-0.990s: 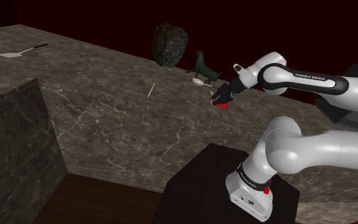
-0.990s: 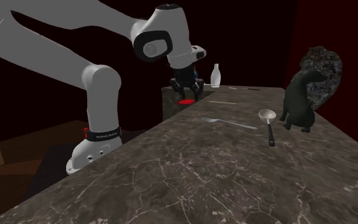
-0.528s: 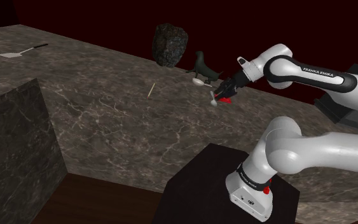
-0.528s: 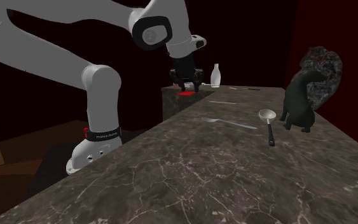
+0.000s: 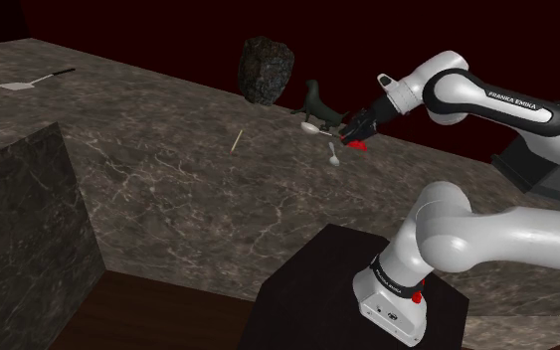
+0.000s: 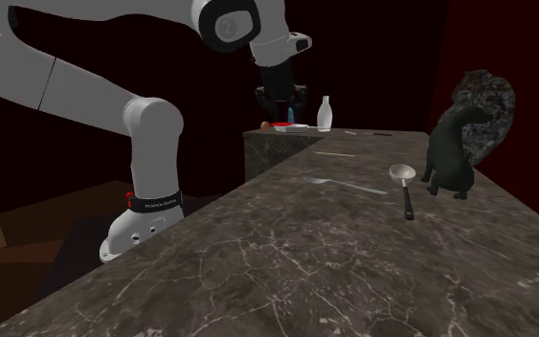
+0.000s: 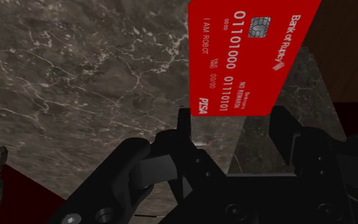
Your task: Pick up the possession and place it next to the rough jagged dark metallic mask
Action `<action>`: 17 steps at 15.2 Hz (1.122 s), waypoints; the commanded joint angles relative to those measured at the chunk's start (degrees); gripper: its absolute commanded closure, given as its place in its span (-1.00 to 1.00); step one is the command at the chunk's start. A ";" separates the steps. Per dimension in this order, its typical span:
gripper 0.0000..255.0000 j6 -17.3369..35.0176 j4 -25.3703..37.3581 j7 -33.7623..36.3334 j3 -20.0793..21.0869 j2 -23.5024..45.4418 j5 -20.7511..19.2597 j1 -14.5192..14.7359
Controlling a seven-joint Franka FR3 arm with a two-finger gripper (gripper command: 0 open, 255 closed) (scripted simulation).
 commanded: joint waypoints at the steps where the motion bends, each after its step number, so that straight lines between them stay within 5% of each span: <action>1: 1.00 -1.35 1.29 0.53 1.02 -0.16 0.68 0.41; 17: 1.00 -10.99 12.61 3.86 7.46 0.77 5.23 3.67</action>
